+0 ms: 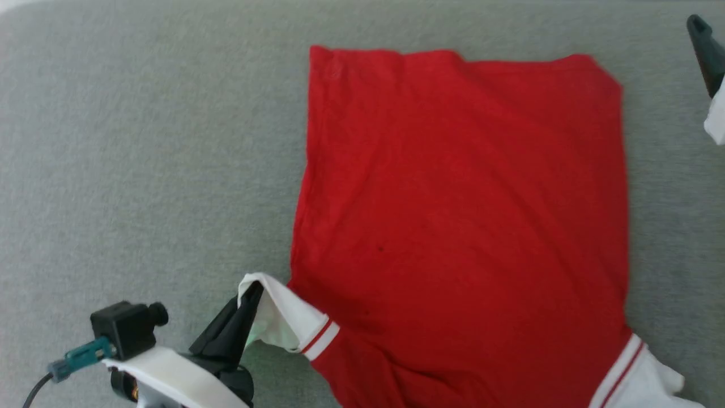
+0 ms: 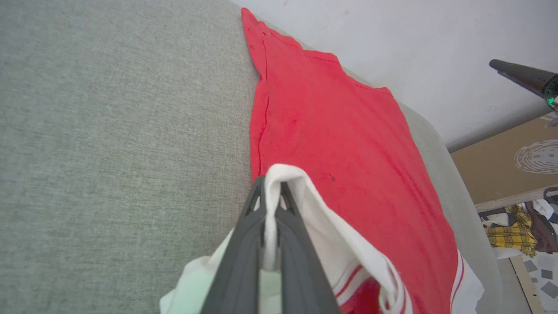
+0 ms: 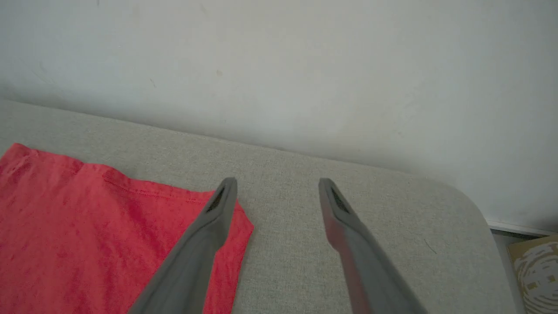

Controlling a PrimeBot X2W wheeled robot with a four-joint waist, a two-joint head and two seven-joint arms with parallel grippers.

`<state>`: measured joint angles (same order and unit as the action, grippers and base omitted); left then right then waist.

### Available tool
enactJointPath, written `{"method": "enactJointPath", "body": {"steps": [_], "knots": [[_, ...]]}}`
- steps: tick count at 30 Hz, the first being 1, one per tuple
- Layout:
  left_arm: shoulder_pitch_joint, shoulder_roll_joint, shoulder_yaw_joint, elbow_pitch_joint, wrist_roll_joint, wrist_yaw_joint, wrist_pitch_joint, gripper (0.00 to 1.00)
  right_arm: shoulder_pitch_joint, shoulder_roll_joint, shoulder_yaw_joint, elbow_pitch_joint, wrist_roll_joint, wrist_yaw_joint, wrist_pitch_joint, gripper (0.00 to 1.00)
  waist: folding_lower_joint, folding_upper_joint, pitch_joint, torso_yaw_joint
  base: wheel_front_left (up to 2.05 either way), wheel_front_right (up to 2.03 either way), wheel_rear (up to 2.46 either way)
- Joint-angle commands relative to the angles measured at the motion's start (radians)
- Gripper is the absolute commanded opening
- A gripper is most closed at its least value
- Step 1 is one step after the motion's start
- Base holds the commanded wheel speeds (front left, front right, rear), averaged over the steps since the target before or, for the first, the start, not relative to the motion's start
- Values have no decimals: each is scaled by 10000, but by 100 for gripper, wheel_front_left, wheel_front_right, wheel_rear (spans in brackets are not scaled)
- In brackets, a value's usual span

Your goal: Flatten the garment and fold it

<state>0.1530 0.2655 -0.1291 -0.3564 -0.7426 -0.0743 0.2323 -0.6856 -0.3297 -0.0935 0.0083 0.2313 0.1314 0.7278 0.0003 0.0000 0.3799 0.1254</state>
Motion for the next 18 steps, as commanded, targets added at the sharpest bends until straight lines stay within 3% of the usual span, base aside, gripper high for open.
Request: {"method": "enactJointPath", "body": {"steps": [1, 7, 15, 16, 17, 18], "knots": [[-300, -37, -101, 95, 70, -132, -103, 0, -336, 33, -16, 367, -283, -7, 318, 100, -3, 0, 950, 854, 0, 0, 0], [-825, -84, -464, 357, 43, -295, -217, 0, -618, 288, -259, 1383, -764, -7, 1624, 100, -3, 0, 1608, 1387, 0, 0, 0], [-1361, -57, -813, 757, -43, -419, -337, 0, -417, 198, -314, 1982, -1075, -7, 1798, 100, -3, 0, 2089, 1794, 0, 0, 0], [-1412, -51, -841, 800, -49, -427, -353, 0, -385, 231, -326, 2057, -1051, -7, 1872, 82, -3, 0, 2104, 1796, 0, 0, 0], [-1458, -43, -864, 837, -58, -436, -375, 0, -374, 265, -342, 2095, -1007, -7, 1908, 34, -3, 0, 2105, 1780, 0, 0, 0], [-1495, -25, -874, 869, -55, -442, -401, 0, -379, 293, -343, 2099, -979, -7, 1876, 8, -3, 0, 2079, 1739, 0, 0, 0]]}}
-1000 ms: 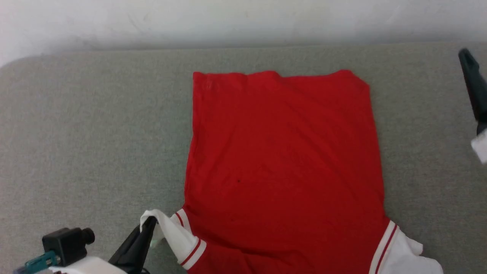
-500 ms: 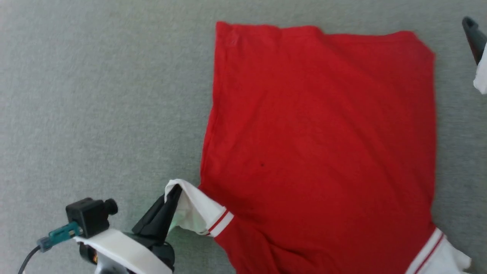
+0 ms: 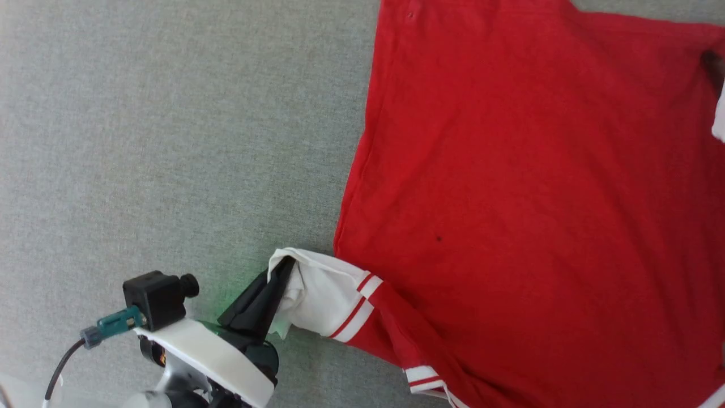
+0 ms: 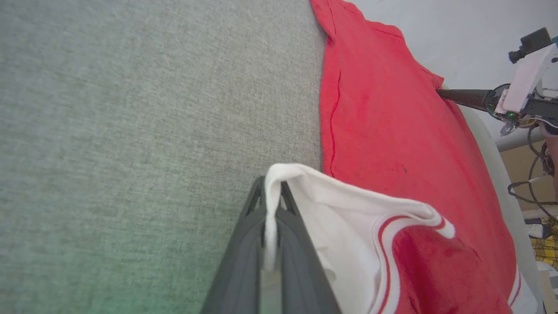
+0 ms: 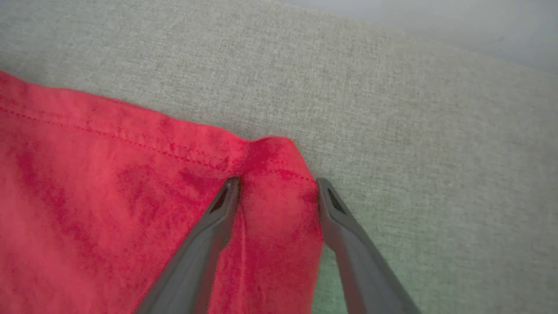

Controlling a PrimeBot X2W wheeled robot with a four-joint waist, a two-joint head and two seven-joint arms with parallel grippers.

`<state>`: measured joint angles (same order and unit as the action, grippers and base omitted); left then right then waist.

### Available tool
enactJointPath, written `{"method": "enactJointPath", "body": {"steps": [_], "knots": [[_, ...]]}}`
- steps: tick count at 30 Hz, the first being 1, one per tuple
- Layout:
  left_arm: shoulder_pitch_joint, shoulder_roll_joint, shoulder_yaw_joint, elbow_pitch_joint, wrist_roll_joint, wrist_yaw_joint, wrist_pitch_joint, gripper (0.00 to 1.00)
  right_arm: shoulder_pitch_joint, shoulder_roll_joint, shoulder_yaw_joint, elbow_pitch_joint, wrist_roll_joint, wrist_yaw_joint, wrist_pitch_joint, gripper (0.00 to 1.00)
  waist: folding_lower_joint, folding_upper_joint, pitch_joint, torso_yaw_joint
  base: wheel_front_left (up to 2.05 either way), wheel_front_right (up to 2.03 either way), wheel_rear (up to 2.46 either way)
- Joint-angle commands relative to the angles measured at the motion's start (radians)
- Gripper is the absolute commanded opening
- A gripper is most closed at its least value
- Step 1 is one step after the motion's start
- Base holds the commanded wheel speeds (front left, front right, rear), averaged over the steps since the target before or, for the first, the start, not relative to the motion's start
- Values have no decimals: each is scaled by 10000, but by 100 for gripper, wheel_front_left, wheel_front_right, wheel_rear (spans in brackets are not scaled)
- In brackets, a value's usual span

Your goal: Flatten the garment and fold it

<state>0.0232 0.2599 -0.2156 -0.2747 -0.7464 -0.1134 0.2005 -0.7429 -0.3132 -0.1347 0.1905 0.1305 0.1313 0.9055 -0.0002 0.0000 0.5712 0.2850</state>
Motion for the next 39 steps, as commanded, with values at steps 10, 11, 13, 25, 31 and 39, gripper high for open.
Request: {"method": "enactJointPath", "body": {"steps": [10, 11, 13, 25, 31, 39], "knots": [[-44, 312, 112, 201, 191, 34, -228, 0, 511, 17, 283, -70, 632, -6, -1232, 0, 2, 0, -1152, -609, 0, 0, 0], [32, 350, 136, 201, 227, 80, -224, 0, 634, 3, 284, -180, 740, -6, -1426, 0, 2, 0, -1374, -731, 0, 0, 0], [229, 439, 189, 181, 313, 200, -201, 0, 984, -30, 246, -463, 961, -6, -1729, 0, 2, 0, -1829, -990, 0, 0, 0], [1456, 743, 456, -407, 381, 834, 73, 0, 6171, 901, -2871, -3845, 2113, -6, -1894, 0, 2, 0, -3189, -2425, 0, 0, 0], [1640, 856, 476, -564, 394, 967, 226, 0, 9073, 2434, -4111, -4440, 2495, -6, -2036, 0, 2, 0, -3199, -2717, 0, 0, 0], [1862, 875, 469, -621, 339, 1126, 342, 0, 9755, 2625, -3413, -2999, 2861, -6, -3425, 48, 2, 0, -3553, -2867, 0, 0, 0]]}}
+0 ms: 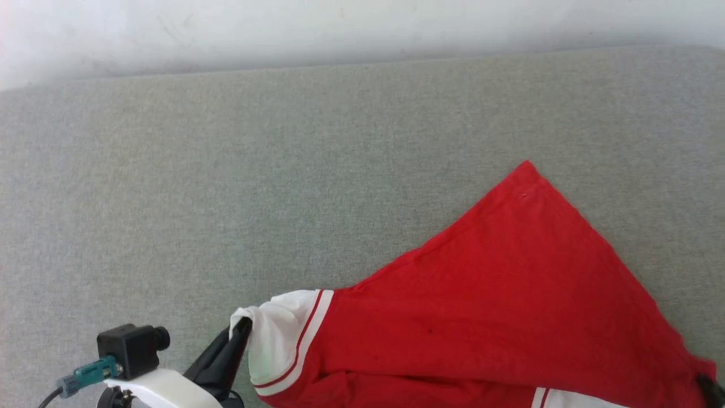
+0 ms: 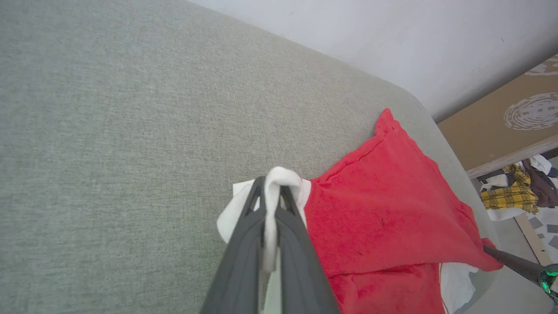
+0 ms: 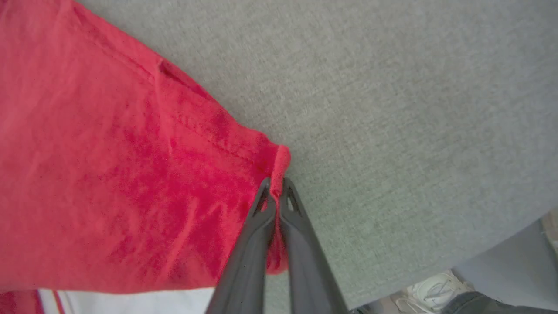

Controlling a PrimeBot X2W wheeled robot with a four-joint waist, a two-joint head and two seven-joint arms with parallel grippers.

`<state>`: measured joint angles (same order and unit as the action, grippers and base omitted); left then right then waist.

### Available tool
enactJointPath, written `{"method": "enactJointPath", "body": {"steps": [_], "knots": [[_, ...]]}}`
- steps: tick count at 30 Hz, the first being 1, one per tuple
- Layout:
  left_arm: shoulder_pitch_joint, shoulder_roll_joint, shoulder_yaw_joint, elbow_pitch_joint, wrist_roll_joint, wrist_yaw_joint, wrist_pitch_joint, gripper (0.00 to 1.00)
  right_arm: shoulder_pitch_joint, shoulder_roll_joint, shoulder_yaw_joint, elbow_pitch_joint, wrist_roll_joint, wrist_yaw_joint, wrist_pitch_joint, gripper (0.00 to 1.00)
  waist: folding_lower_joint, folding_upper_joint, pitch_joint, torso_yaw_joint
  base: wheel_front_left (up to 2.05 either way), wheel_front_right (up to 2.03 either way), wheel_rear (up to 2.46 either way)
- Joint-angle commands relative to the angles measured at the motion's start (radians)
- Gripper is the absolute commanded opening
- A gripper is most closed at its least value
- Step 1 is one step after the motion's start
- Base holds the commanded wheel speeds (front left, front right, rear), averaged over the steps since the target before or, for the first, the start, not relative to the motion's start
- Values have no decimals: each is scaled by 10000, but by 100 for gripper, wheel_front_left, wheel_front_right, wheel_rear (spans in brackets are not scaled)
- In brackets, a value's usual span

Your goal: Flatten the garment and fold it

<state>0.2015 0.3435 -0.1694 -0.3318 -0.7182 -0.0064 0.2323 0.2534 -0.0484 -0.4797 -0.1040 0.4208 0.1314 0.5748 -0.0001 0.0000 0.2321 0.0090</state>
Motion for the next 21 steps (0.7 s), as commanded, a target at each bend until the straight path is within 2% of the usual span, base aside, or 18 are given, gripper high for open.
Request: {"method": "enactJointPath", "body": {"steps": [1, 4, 8, 11, 15, 21], "knots": [[77, 53, -9, -76, 62, 56, 46, 0, -370, -22, 153, -100, -172, -7, -273, 100, 1, 0, -191, -100, 0, 0, 0], [19, 72, -71, -154, 69, 59, 119, 0, -943, -117, 600, -753, -513, -7, -376, 100, 1, 0, -202, -39, 0, 0, 0], [-150, 63, -170, -229, 92, 31, 163, 0, -2114, -775, 1232, -2021, -576, -7, -44, 100, 1, 0, -11, 66, 0, 0, 0], [-381, 26, -282, -248, 123, -47, 149, 0, -3166, -1288, 1593, -2485, -652, -7, 448, 100, 1, 0, 268, 225, 0, 0, 0], [-794, -49, -483, -183, 138, -232, 123, 0, -4417, -1860, 2287, -2036, -961, -7, 1252, 100, 1, 0, 821, 532, 0, 0, 0], [-1504, -193, -794, 82, 152, -517, 54, 0, -5942, -2394, 3343, -640, -1267, -7, 2277, 100, 1, 0, 1718, 1118, 0, 0, 0]]}}
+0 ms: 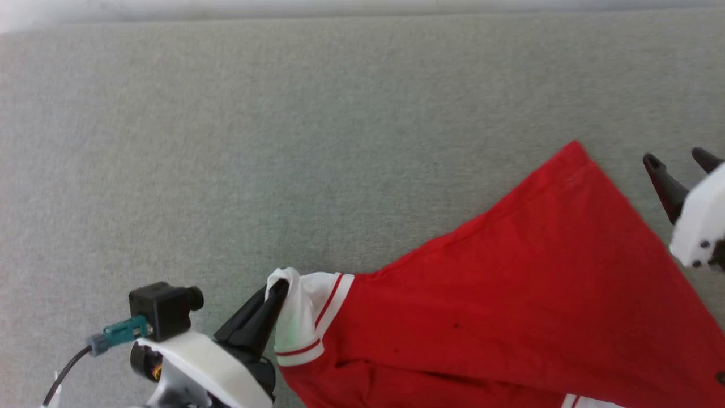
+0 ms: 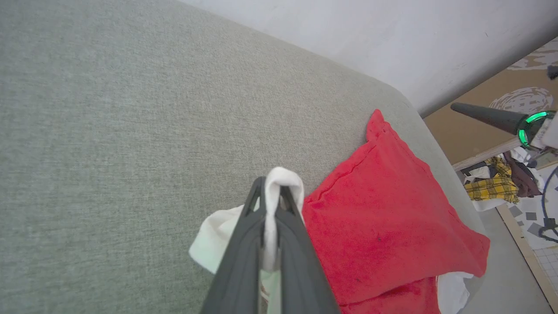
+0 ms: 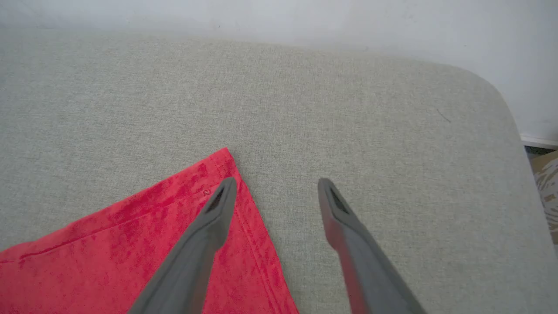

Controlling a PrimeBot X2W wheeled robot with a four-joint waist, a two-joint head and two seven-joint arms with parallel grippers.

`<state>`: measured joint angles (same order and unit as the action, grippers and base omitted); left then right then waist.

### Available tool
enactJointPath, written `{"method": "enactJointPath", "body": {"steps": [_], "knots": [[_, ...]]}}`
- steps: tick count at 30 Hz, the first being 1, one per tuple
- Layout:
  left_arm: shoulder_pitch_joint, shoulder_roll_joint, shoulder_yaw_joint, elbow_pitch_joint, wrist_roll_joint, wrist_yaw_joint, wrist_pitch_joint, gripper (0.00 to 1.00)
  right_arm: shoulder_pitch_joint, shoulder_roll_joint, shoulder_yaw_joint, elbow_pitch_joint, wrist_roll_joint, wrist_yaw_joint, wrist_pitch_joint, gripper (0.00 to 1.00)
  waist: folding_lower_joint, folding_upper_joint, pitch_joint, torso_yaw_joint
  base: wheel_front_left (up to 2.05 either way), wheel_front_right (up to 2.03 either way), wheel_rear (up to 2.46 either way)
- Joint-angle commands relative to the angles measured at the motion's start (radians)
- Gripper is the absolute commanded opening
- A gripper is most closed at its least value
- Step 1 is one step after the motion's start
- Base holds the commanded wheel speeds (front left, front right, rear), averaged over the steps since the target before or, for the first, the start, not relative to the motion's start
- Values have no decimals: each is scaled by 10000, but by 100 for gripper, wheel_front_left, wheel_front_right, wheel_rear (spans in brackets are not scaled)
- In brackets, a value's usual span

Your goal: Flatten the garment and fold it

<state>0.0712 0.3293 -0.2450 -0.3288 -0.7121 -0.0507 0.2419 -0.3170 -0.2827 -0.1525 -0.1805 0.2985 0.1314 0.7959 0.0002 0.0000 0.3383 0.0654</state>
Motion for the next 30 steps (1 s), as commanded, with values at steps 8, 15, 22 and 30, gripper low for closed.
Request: {"method": "enactJointPath", "body": {"steps": [8, 15, 22, 30], "knots": [[-1028, -227, -419, 527, 72, -366, -192, 0, -1295, -619, 940, 1641, -29, -7, 816, 100, -2, 0, 1449, 1248, 0, 0, 0], [-1262, -284, -561, 931, 13, -467, -342, 0, -1120, -835, 1605, 2034, 958, -7, 2200, 0, -2, 0, 1455, 1397, 0, 0, 0], [-1342, -139, -509, 1085, 69, -497, -462, 0, -1194, -980, 1472, 1566, 835, -7, 1286, 0, -2, 0, 845, 1088, 0, 0, 0], [-2425, 122, -247, 1218, 958, -503, -1197, 0, -1548, -297, 1044, 1522, 399, -7, -1694, 0, -2, 0, -500, 578, 0, 0, 0]]}}
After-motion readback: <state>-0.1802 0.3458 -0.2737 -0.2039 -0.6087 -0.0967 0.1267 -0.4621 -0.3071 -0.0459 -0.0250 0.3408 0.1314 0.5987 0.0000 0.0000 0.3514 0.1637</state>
